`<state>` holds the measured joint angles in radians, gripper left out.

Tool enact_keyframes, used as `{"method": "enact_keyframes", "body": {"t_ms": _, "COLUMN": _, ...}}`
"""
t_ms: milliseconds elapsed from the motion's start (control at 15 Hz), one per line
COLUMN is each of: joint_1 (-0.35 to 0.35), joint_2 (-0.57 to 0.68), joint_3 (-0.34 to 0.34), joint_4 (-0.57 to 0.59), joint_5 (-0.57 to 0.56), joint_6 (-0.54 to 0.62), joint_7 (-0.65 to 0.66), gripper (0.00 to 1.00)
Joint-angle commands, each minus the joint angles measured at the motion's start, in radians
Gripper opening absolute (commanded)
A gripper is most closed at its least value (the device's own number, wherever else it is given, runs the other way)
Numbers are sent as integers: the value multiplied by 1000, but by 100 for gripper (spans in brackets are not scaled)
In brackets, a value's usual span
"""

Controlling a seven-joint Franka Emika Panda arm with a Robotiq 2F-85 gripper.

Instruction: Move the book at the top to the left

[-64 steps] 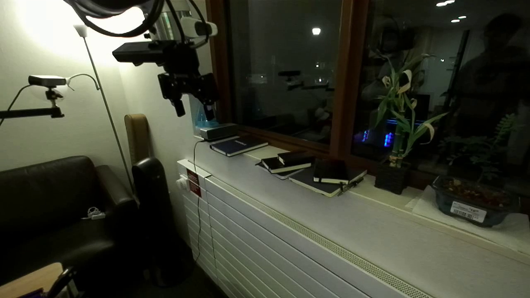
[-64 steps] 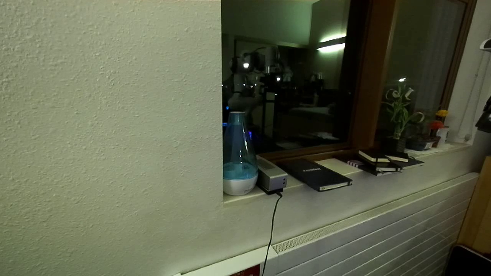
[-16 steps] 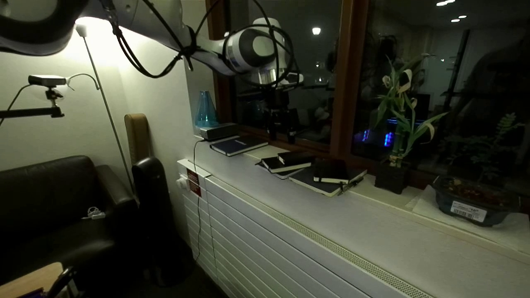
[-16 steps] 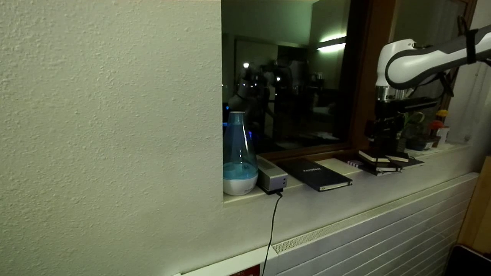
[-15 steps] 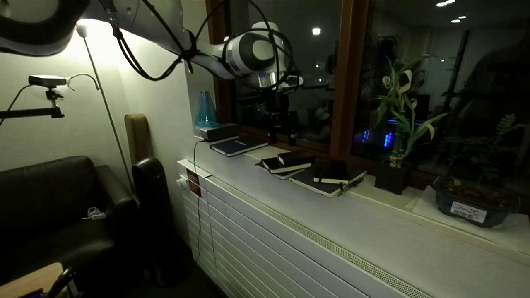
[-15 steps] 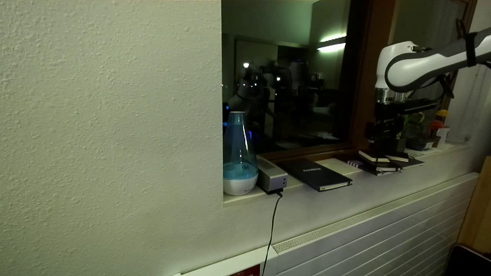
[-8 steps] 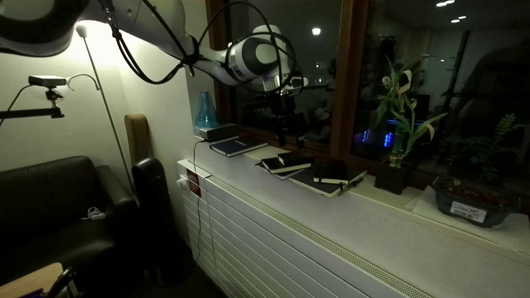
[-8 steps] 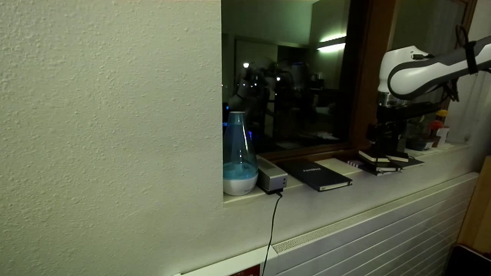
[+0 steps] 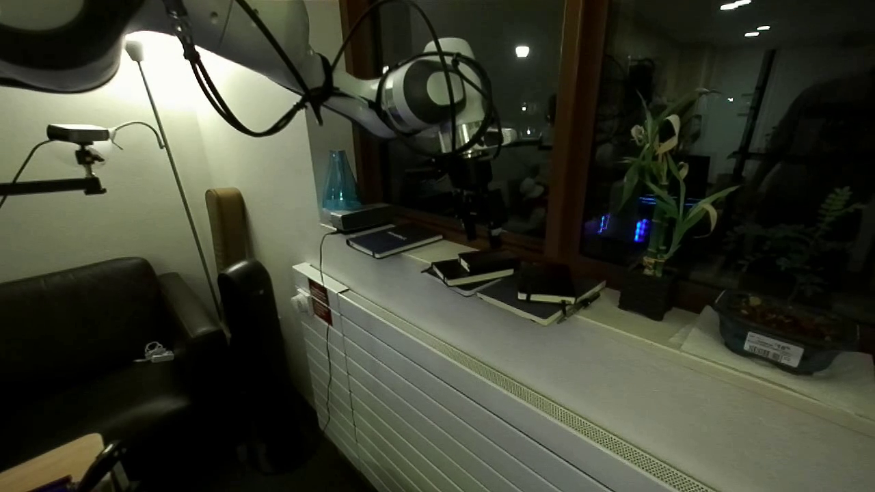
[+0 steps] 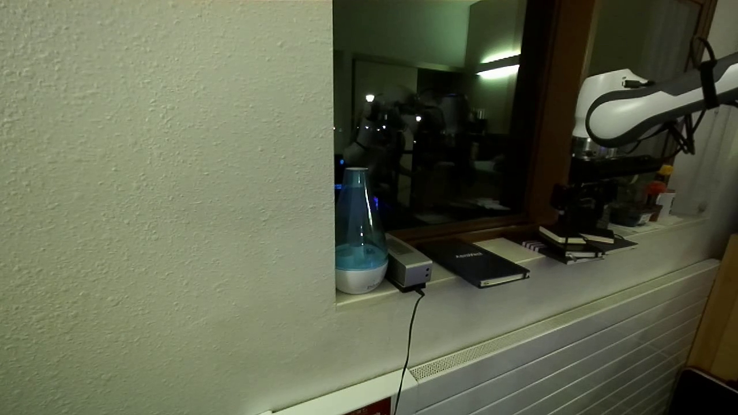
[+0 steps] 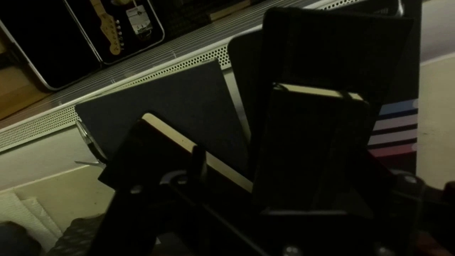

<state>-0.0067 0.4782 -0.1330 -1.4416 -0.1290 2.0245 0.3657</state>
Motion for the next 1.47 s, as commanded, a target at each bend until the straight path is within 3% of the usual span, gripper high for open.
{"method": "enact_keyframes", "body": {"t_ms": 0, "joint_1": -14, "joint_2": -17, "joint_3": 1, "joint_4": -23, "joint_5": 46, "joint_6": 19, "joint_7": 52, "gripper": 100}}
{"method": "enact_keyframes", "body": {"t_ms": 933, "joint_1": -9, "joint_2": 13, "joint_3": 5, "joint_4": -81, "joint_5": 101, "joint_6": 39, "joint_7": 77, "gripper": 100}}
{"method": "enact_keyframes", "body": {"t_ms": 1400, "joint_1": -5, "joint_2": -1, "joint_3": 16, "joint_4": -118, "joint_5": 105, "joint_6": 106, "joint_7": 53, "gripper": 100}}
